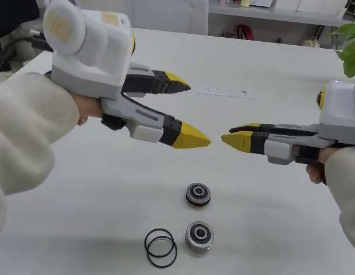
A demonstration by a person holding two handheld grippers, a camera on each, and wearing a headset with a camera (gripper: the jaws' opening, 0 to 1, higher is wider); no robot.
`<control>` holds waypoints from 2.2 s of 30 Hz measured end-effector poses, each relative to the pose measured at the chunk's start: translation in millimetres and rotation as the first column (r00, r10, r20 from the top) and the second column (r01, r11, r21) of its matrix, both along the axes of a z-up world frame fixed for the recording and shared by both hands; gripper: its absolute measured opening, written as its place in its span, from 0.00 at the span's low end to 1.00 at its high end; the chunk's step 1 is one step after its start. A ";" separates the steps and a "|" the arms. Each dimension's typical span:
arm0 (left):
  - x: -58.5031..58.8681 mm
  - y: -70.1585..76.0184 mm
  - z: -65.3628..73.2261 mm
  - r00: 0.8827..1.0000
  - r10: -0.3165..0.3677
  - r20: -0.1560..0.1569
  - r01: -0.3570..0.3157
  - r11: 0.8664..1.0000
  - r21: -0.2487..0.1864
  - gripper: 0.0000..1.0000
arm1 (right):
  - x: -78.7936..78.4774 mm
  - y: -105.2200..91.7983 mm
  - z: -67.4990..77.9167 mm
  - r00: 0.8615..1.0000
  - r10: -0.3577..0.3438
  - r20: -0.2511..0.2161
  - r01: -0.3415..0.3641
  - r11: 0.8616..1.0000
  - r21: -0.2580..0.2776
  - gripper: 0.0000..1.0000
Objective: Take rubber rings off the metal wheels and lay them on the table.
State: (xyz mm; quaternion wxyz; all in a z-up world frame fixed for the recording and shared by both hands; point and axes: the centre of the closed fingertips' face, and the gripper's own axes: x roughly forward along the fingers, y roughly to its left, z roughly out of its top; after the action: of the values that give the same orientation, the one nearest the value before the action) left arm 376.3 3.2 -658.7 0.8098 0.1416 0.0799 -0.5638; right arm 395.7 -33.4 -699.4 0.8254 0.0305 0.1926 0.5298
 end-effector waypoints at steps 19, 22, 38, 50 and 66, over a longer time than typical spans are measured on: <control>-10.6 -11.7 -73.5 0.995 0.008 -0.099 -0.002 0.998 0.062 0.57 | -27.0 6.4 -59.5 0.993 0.100 -0.069 -0.110 0.980 -0.164 0.18; -12.3 -14.0 -78.9 0.995 0.007 -0.103 0.000 0.998 0.071 0.55 | -29.8 6.5 -64.9 0.991 0.106 -0.077 -0.118 0.977 -0.178 0.18; -17.8 -18.8 -106.8 0.991 0.008 -0.134 0.004 0.996 0.091 0.37 | -40.8 7.0 -99.0 0.982 0.141 -0.122 -0.170 0.947 -0.272 0.19; -17.9 -27.3 -118.8 0.989 0.024 -0.146 -0.008 0.994 0.108 0.21 | -41.0 10.0 -107.3 0.982 0.127 -0.138 -0.163 0.943 -0.291 0.19; -16.9 -23.5 -132.7 0.990 0.039 -0.139 -0.016 0.987 0.159 0.14 | -41.4 15.5 -107.2 0.984 0.129 -0.120 -0.159 0.944 -0.288 0.20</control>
State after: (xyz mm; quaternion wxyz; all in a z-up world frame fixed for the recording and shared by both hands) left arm 359.4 -20.4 -791.3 0.7961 0.1637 0.1835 -0.5530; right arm 354.3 -17.9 -806.6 0.7690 -0.0814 0.3123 0.5518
